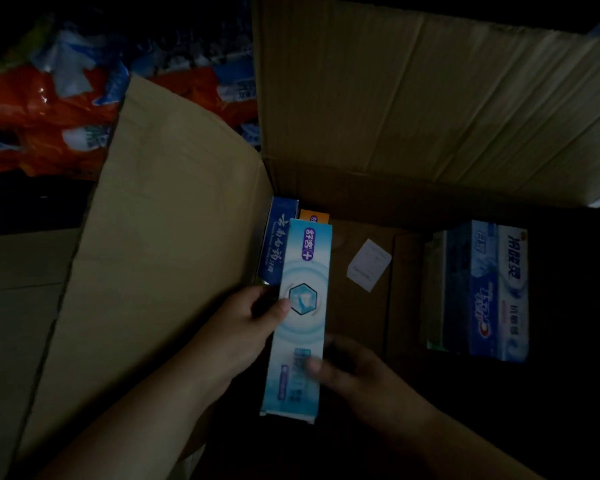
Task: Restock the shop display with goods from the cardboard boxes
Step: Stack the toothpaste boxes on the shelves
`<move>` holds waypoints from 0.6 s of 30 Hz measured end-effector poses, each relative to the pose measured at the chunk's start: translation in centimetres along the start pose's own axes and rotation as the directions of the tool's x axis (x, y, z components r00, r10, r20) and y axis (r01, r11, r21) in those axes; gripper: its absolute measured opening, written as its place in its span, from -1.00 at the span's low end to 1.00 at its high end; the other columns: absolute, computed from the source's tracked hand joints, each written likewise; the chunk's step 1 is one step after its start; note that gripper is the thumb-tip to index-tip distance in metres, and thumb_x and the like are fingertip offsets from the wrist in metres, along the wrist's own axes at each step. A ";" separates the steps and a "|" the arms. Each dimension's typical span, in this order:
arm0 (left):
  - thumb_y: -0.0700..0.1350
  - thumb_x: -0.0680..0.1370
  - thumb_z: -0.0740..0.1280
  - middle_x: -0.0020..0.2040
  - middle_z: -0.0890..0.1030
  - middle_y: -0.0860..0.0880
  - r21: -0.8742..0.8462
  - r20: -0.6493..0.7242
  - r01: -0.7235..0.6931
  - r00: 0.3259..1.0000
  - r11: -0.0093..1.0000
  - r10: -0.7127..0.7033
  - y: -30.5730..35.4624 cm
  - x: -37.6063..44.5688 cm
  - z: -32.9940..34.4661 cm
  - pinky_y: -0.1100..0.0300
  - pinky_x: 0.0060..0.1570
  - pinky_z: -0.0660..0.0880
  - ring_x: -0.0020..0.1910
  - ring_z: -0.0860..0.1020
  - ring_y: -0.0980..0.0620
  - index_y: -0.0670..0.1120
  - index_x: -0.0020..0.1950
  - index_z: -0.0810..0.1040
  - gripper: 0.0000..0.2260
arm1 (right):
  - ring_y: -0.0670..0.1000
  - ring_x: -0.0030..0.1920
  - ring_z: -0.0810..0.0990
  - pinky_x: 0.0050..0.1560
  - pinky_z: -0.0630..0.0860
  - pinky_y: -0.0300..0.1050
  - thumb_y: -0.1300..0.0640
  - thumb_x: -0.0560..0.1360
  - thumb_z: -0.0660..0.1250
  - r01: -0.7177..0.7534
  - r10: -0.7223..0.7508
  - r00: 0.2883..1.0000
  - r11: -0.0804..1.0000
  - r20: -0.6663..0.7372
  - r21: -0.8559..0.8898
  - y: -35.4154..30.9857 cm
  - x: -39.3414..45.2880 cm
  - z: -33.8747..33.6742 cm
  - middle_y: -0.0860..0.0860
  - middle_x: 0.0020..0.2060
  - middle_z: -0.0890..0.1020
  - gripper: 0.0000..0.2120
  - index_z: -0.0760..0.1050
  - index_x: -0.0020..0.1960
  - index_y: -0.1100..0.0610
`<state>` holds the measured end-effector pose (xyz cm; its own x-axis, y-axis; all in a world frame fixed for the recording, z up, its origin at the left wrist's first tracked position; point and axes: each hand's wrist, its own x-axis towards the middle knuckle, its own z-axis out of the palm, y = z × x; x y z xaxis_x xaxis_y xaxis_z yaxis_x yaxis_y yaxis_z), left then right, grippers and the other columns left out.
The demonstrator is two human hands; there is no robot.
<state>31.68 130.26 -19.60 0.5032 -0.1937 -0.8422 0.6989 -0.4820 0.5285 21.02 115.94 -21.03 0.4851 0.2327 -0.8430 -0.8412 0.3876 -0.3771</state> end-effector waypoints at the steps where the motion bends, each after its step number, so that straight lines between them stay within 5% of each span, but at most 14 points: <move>1: -0.07 0.56 0.32 -0.02 0.69 -0.03 -0.023 -0.007 -0.022 1.000 0.999 0.022 -0.2 0.2 -0.1 0.01 0.01 0.58 -0.06 0.67 0.00 0.05 0.06 0.55 -0.90 | -0.20 -0.15 0.68 -0.24 0.57 -0.33 0.02 0.45 0.34 0.012 -0.012 1.000 1.000 -0.026 0.004 -0.1 0.8 -0.8 -0.14 -0.16 0.70 -0.77 0.52 0.09 0.01; 3: -0.09 0.57 0.29 0.02 0.67 0.07 0.033 -0.032 -0.085 0.996 0.996 0.086 -0.7 0.4 -0.2 0.11 0.03 0.56 -0.03 0.64 0.11 0.12 0.10 0.52 -0.85 | -0.18 -0.16 0.65 -0.20 0.57 -0.25 -0.10 0.52 0.25 0.031 -0.040 0.979 0.998 -0.202 -0.048 -1.0 2.8 -2.4 -0.15 -0.10 0.67 -0.76 0.50 0.13 -0.04; 5: -0.05 0.58 0.26 0.05 0.64 0.15 0.110 -0.031 -0.118 0.992 0.987 0.122 -1.3 0.6 -0.4 0.11 0.08 0.55 0.02 0.62 0.16 0.19 0.15 0.48 -0.81 | -0.11 0.00 0.58 0.07 0.54 -0.12 -0.14 0.56 0.21 0.037 -0.120 0.941 0.966 -0.316 -0.258 -1.2 5.8 -4.1 -0.11 0.09 0.56 -0.62 0.39 0.31 -0.01; 8: -0.06 0.59 0.23 -0.01 0.67 0.22 0.109 -0.038 -0.191 0.980 0.975 0.196 -2.0 1.0 -0.5 0.32 -0.08 0.54 -0.05 0.62 0.27 0.20 0.08 0.50 -0.83 | -0.16 0.09 0.45 0.13 0.41 -0.29 -0.01 0.63 0.15 0.097 -0.241 0.926 0.896 -0.290 -0.434 -1.7 9.8 -5.5 -0.17 0.02 0.46 -0.86 0.33 0.19 -0.12; 10: -0.06 0.59 0.21 -0.04 0.63 0.33 0.097 -0.062 -0.228 0.970 0.969 0.235 -2.3 1.2 -0.4 0.43 -0.13 0.48 -0.10 0.59 0.38 0.24 0.05 0.49 -0.82 | -0.26 0.03 0.43 -0.08 0.40 -0.51 -0.04 0.63 0.13 0.137 -0.268 0.928 0.893 -0.260 -0.429 -1.9 12.0 -5.4 -0.21 0.08 0.49 -0.84 0.35 0.20 -0.13; 13: 0.08 0.51 0.20 -0.03 0.59 0.41 0.070 -0.123 -0.241 0.961 0.968 0.248 -2.4 1.4 0.0 0.32 0.11 0.43 -0.02 0.55 0.42 0.35 0.03 0.49 -0.82 | -0.32 -0.15 0.43 -0.36 0.37 -0.53 -0.04 0.63 0.12 0.151 -0.255 0.942 0.903 -0.218 -0.403 -1.5 14.6 -5.0 -0.13 0.16 0.50 -0.71 0.34 0.33 -0.04; 17: 0.22 0.33 0.17 0.00 0.54 0.50 0.099 -0.179 -0.295 0.934 0.950 0.309 -2.7 2.0 0.5 0.37 0.11 0.36 0.03 0.48 0.51 0.59 -0.09 0.46 -0.74 | 0.00 0.21 0.50 -0.42 0.39 -0.55 0.04 0.60 0.19 0.164 -0.206 0.956 0.966 -0.210 -0.200 0.0 16.3 -4.9 -0.01 0.31 0.40 -0.58 0.31 0.43 0.10; 18: 0.20 0.37 0.16 -0.03 0.53 0.53 0.108 -0.173 -0.300 0.933 0.948 0.316 -2.7 2.1 0.6 0.40 0.07 0.35 0.01 0.47 0.53 0.61 -0.11 0.44 -0.75 | -0.04 0.14 0.52 -0.45 0.38 -0.55 0.08 0.60 0.20 0.187 -0.217 0.953 0.971 -0.212 -0.151 0.0 16.1 -4.7 -0.03 0.26 0.44 -0.59 0.32 0.43 0.13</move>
<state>30.51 130.62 -22.83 0.7779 -0.1851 -0.6005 0.4561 -0.4911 0.7422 27.67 115.49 -36.39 0.5938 -0.0518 -0.8030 -0.7619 0.2848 -0.5818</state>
